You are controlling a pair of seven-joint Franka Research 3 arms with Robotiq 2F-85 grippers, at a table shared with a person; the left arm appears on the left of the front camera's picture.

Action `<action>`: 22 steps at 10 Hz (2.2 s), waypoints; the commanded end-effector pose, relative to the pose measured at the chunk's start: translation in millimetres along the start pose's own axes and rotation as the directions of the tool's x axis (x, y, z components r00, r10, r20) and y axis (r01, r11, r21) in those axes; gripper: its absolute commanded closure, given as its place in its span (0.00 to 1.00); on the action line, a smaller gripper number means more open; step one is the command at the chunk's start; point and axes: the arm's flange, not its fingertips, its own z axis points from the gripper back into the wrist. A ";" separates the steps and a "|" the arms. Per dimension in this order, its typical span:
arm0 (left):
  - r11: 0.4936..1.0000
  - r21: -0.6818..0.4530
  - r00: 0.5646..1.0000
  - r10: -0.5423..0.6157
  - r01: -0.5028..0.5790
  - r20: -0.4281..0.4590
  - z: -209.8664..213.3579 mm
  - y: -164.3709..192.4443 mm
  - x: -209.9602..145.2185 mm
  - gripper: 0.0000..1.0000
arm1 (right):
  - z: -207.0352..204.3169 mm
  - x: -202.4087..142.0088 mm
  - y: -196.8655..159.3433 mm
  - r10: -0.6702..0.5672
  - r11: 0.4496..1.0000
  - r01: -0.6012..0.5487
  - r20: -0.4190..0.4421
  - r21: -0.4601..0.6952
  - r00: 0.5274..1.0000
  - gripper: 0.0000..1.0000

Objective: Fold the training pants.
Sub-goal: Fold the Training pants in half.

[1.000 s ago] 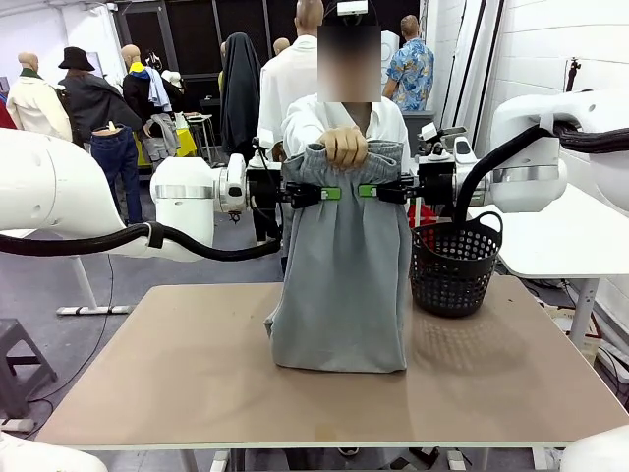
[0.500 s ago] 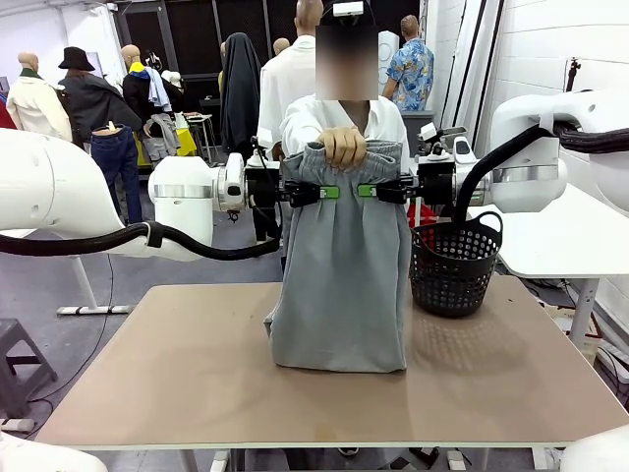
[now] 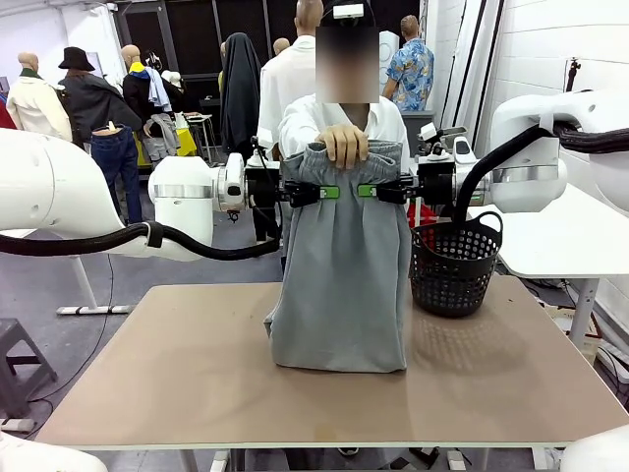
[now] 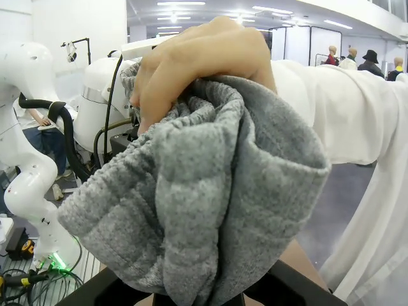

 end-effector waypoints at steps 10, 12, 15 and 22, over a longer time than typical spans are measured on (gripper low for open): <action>1.000 0.011 1.000 -0.006 0.006 0.015 -0.3 -4.0 3.4 1.00 | -0.1 2.8 1.3 0.002 1.000 -0.002 0.009 0.004 1.000 1.00; 1.000 0.011 1.000 -0.006 0.006 0.015 -0.3 -4.0 3.4 1.00 | -0.1 2.8 1.3 0.002 1.000 -0.002 0.009 0.004 1.000 1.00; 1.000 0.011 1.000 -0.006 0.006 0.015 -0.3 -4.0 3.4 1.00 | -0.1 2.8 1.3 0.002 1.000 -0.002 0.009 0.004 1.000 1.00; 1.000 0.011 1.000 -0.006 0.006 0.015 -0.3 -4.0 3.4 1.00 | -0.1 2.8 1.3 0.002 1.000 -0.002 0.009 0.004 1.000 1.00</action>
